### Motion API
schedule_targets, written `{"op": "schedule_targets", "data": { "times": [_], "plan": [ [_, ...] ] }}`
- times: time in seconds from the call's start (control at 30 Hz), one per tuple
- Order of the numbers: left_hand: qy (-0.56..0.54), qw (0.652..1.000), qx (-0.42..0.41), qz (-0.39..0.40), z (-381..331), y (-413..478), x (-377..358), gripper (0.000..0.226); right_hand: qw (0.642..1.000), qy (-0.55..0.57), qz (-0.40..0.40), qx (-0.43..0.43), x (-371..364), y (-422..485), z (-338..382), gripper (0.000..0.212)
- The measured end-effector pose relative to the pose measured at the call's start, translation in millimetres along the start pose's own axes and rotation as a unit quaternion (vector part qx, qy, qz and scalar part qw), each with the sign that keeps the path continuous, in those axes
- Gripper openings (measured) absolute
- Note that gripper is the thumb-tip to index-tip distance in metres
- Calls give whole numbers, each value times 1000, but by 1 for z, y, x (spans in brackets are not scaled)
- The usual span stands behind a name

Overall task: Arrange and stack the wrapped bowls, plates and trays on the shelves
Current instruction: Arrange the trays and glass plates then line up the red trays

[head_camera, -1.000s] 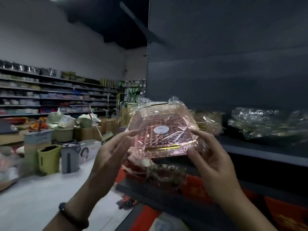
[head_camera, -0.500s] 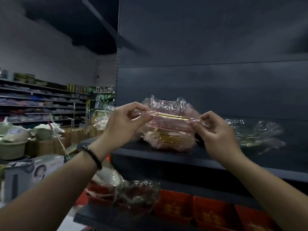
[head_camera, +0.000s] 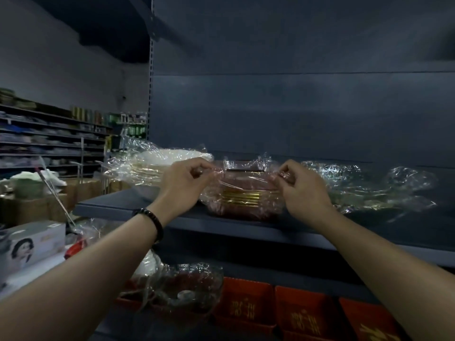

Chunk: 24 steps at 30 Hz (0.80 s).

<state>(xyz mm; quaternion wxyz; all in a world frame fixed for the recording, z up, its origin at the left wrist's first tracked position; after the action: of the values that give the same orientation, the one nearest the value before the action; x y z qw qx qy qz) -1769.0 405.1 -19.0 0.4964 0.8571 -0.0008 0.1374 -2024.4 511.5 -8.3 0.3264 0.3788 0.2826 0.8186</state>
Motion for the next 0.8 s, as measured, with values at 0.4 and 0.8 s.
{"op": "schedule_targets", "data": {
  "times": [0.4, 0.8],
  "plan": [
    [138, 984, -83, 81, 25, -10, -5, 21, 986, -125, 108, 25, -15, -9, -16, 46],
    [245, 950, -187, 55, 31, -24, -12, 34, 976, -161, 145, 33, -16, -7, -23, 38]
  ]
}}
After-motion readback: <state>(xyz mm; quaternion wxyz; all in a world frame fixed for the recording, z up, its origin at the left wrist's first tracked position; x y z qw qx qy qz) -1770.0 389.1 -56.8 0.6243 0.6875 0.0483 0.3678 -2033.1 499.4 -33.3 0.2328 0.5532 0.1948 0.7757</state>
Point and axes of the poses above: each hand's wrist, its own y-axis towards the middle knuckle, its own x-axis out of the back of the hand, z = x × y, the point moved 2 cm from there along y, towards the middle knuckle, and after that the axes turned 7 degrees about -x, right-handed, at the moved point
